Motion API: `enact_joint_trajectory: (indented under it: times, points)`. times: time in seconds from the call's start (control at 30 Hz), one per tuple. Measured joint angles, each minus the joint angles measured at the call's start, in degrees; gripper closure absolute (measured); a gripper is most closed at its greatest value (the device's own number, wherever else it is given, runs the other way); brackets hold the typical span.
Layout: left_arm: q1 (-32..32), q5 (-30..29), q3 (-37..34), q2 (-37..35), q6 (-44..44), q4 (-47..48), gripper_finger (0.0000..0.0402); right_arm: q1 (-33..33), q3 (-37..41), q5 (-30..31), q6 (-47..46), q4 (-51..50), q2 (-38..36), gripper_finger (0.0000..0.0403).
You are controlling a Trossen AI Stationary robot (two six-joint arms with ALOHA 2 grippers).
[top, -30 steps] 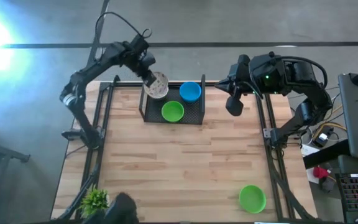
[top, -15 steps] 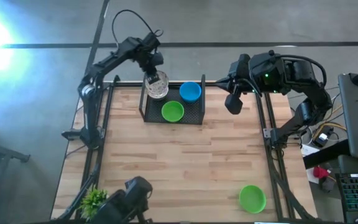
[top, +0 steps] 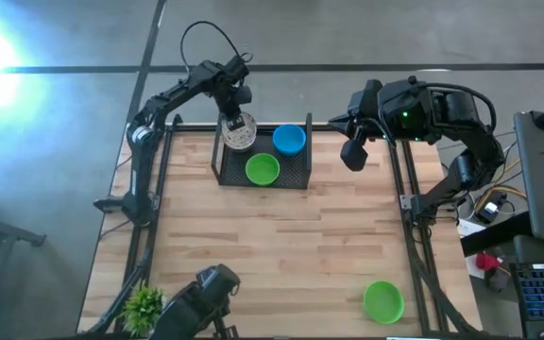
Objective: Pick & Place Mini bowls
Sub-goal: Stack the white bowl on top of the white bowls on the shelf
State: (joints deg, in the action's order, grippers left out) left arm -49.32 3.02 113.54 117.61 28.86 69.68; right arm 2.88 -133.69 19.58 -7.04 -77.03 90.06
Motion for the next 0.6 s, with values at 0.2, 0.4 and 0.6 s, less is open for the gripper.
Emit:
enact_joint_trajectory:
  times: [0.2,0.4,0.6]
  points:
    - [0.0,-0.6,0.0,0.7,0.7,-0.7,0.0399,0.1,0.0,0.1,0.3,0.0,0.0,0.0376]
    - [0.0,-0.6,-0.3,1.1,0.7,-0.9,0.0399,0.1,0.0,0.1,1.1,0.0,0.0,0.0376]
    - [0.0,-0.7,-0.4,1.2,0.7,-1.1,0.0399,0.1,0.0,0.1,1.4,0.0,0.0,0.0376]
